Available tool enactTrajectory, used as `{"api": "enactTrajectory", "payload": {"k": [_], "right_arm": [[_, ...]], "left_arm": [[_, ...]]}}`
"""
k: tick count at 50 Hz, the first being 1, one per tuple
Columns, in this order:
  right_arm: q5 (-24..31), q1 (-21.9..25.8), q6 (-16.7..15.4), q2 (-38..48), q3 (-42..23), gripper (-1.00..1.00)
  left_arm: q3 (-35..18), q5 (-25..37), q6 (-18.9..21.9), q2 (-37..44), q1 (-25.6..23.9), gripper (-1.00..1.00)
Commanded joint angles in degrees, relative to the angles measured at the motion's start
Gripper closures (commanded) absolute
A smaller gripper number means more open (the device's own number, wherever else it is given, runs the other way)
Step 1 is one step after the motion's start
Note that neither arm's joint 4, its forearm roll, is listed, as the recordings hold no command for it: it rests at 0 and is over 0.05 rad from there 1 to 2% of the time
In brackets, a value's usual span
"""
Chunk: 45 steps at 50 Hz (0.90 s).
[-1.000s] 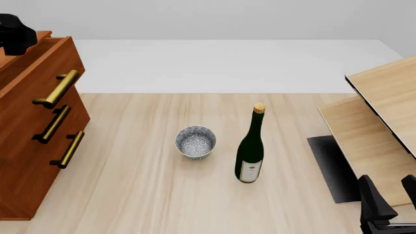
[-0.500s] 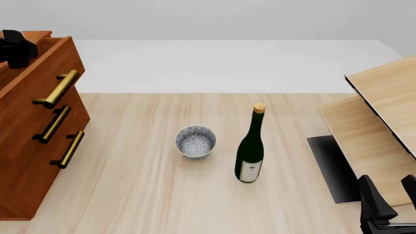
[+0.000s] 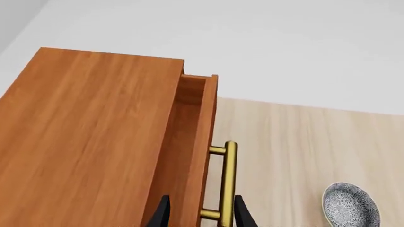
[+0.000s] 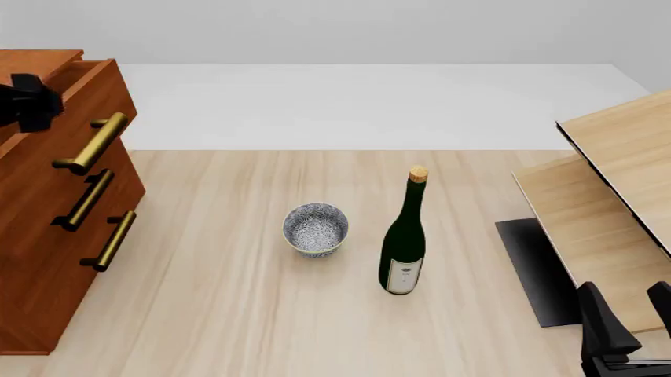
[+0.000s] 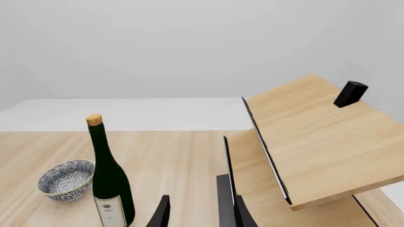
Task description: Close the bottom drawer of the cabinet and open the top drawer.
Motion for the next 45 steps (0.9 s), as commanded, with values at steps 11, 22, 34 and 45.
{"api": "enactTrajectory", "payload": {"k": [11, 22, 34, 45], "right_arm": [[-0.02, -0.01, -0.05, -0.01, 0.03, -1.00], [-0.05, 0.00, -0.07, 0.16, -0.09, -1.00], [-0.04, -0.04, -0.06, 0.18, -0.10, -1.00], [0.00, -0.12, -0.04, 0.09, -0.05, -1.00]], "left_arm": [[4.79, -1.42, -3.67, -0.66, -0.57, -1.00], [5.94, -1.55, -5.74, -0.60, -2.03, -1.00], [7.10, -2.48, -6.25, 0.18, -2.24, -1.00], [7.73, -2.92, -6.88, 0.61, -3.40, -1.00]]}}
